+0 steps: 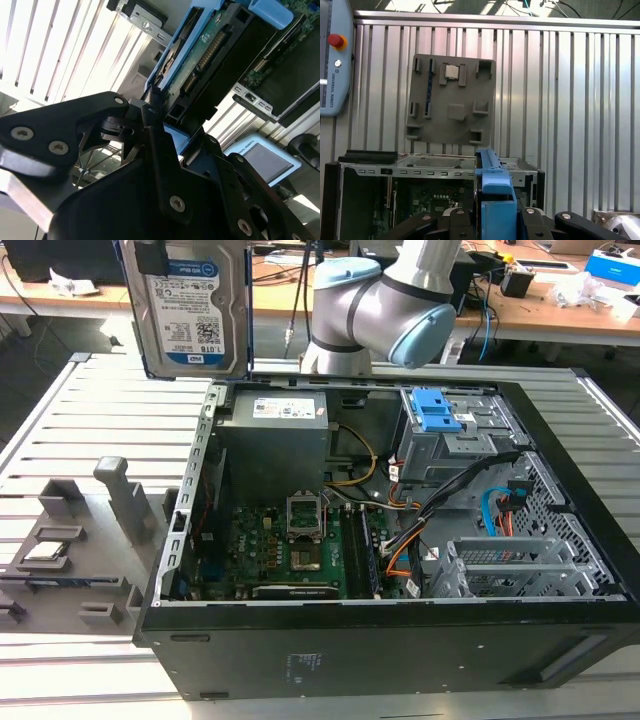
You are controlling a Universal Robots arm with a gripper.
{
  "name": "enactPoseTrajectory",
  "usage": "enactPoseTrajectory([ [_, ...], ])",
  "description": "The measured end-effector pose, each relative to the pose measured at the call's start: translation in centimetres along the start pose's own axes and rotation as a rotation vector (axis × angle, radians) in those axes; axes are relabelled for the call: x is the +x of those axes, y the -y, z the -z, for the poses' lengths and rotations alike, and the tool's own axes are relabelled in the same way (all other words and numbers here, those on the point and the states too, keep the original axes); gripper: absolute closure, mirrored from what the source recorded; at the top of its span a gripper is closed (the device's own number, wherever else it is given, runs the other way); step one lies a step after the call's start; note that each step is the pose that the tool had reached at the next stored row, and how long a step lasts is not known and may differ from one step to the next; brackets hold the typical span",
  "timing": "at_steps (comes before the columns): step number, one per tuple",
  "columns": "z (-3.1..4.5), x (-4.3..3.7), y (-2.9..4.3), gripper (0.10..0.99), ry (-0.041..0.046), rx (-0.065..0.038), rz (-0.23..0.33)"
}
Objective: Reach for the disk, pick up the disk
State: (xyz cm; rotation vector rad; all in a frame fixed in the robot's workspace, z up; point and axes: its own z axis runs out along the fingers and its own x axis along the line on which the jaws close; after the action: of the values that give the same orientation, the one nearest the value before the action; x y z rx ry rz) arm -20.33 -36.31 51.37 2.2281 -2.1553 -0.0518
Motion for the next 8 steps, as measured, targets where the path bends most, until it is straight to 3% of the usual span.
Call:
enactPoseTrajectory([
  [2, 0.06, -0.03, 1.02, 0.718, -0.0001, 0.0, 0.0],
  [8, 0.16, -0.09, 3.05, 0.718, -0.0002, 0.0, 0.0],
])
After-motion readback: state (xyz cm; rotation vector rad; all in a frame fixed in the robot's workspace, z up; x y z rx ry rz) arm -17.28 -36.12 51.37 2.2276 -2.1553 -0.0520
